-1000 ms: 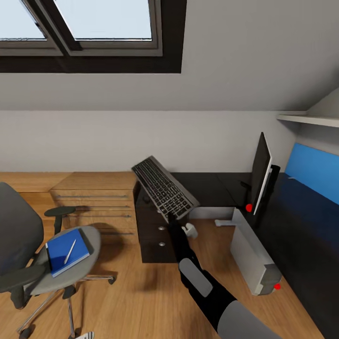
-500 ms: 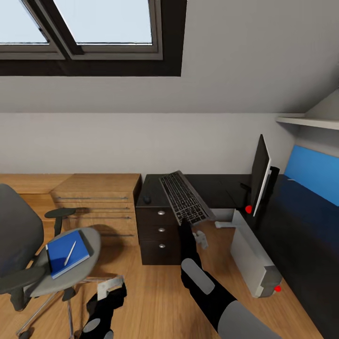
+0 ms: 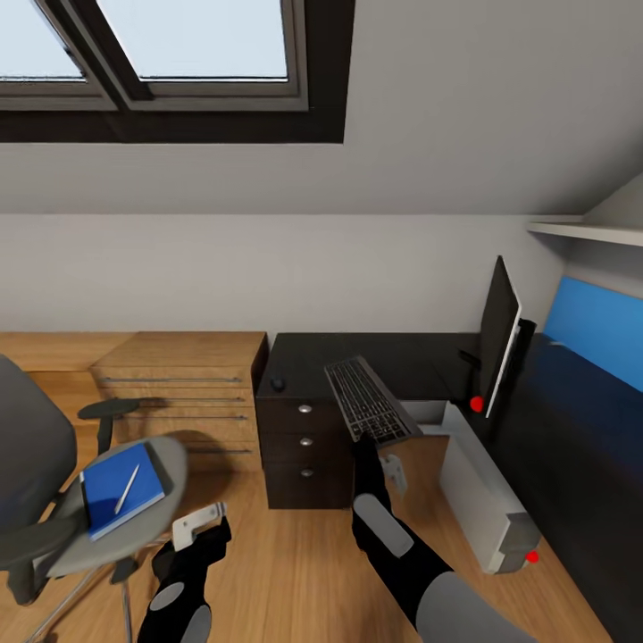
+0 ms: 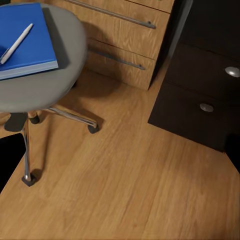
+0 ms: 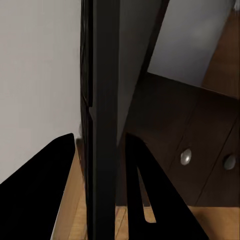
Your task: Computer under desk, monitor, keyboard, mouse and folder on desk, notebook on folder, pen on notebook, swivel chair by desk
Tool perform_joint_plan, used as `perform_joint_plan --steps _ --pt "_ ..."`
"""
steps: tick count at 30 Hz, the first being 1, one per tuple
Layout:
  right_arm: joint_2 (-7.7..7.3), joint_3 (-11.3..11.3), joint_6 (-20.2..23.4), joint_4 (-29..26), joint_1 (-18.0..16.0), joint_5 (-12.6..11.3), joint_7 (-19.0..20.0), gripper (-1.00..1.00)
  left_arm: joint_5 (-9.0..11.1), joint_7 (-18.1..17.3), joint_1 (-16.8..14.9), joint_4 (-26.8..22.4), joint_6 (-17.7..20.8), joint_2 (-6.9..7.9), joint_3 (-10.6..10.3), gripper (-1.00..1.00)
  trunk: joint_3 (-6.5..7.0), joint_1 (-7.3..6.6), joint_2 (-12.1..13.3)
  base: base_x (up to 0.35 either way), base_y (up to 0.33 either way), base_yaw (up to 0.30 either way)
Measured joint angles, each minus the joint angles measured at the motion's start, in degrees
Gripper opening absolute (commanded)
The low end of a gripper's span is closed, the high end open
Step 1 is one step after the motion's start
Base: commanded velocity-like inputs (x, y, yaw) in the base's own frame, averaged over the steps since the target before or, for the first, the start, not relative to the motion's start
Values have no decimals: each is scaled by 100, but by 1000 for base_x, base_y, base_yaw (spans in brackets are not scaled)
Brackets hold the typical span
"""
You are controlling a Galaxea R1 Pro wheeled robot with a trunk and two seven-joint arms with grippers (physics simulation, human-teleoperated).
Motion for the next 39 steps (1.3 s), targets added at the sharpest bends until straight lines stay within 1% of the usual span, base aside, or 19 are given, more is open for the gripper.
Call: perform_joint_plan --steps 7,15,20,22,27,39 --pt "0 -64 9 13 0 -15 -40 -100 -8 -1 0 85 -13 -14 -11 100 0 0 0 325 21 0" --pt "0 -43 11 -10 1 -27 -21 -100 -14 0 0 87 -13 -25 -35 100 0 0 0 310 178 0" --pt "0 -25 11 -13 1 -34 -16 -100 -9 -1 0 88 -13 -26 -216 100 0 0 0 295 226 0" --pt "0 -24 11 -13 1 -34 -15 -100 -7 -1 0 87 -13 -26 -245 100 0 0 0 280 179 0" --pt "0 -22 12 -15 0 -2 -14 -100 1 -1 0 106 -11 -25 -272 100 0 2 0 106 54 0" --pt "0 -21 5 -97 0 6 29 -100 3 -1 0 148 -5 -25 -276 100 0 3 1 8 4 0"
